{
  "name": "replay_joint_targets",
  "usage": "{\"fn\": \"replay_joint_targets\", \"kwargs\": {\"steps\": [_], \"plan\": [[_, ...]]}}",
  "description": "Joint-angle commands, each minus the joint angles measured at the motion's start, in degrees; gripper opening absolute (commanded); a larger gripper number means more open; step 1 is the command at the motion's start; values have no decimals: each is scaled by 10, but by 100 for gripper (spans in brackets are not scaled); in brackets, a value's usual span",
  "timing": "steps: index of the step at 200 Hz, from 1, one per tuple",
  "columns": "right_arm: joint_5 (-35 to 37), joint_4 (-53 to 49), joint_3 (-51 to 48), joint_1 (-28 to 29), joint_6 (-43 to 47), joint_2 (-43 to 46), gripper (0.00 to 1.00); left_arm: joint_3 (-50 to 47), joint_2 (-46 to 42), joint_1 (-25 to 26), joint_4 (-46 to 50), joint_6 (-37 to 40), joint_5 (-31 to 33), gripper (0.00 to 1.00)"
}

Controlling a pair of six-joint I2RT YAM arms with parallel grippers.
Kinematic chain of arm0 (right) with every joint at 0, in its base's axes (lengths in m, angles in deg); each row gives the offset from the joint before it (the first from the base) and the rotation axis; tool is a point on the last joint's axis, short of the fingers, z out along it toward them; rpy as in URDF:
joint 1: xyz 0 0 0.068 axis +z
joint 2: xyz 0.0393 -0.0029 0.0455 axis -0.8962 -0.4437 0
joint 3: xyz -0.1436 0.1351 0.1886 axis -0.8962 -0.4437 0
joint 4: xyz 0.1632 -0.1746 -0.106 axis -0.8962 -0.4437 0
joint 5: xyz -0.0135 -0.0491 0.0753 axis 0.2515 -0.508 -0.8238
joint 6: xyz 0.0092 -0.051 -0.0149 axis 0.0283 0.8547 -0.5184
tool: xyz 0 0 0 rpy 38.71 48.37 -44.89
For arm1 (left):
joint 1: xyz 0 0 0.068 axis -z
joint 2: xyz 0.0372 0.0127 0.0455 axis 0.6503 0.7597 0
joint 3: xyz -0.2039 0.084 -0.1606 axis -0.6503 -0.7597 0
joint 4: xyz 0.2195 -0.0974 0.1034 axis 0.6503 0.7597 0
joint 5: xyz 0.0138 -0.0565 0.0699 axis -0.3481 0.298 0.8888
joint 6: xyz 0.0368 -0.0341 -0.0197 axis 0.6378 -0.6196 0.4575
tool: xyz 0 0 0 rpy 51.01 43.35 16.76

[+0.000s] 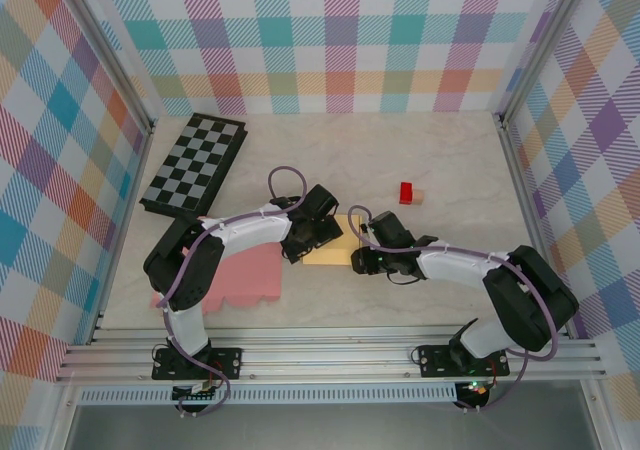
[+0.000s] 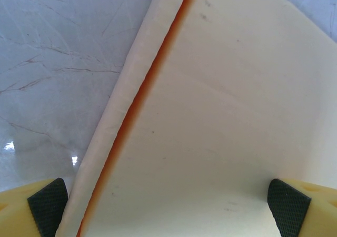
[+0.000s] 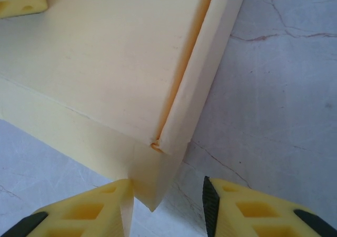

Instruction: Fold the paper box

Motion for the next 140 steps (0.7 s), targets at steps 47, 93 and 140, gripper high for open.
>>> {"fn": "replay_joint_targets", "kwargs": {"steps": [47, 93, 140], "plan": [[50, 65, -13, 1, 19, -36, 40, -21, 33, -5, 45, 12, 14, 100], [84, 102, -21, 2, 43, -48, 39, -22, 37, -5, 39, 16, 5, 100], [80, 114, -30, 1, 47, -21, 39, -19, 36, -5, 41, 15, 3, 100]]}}
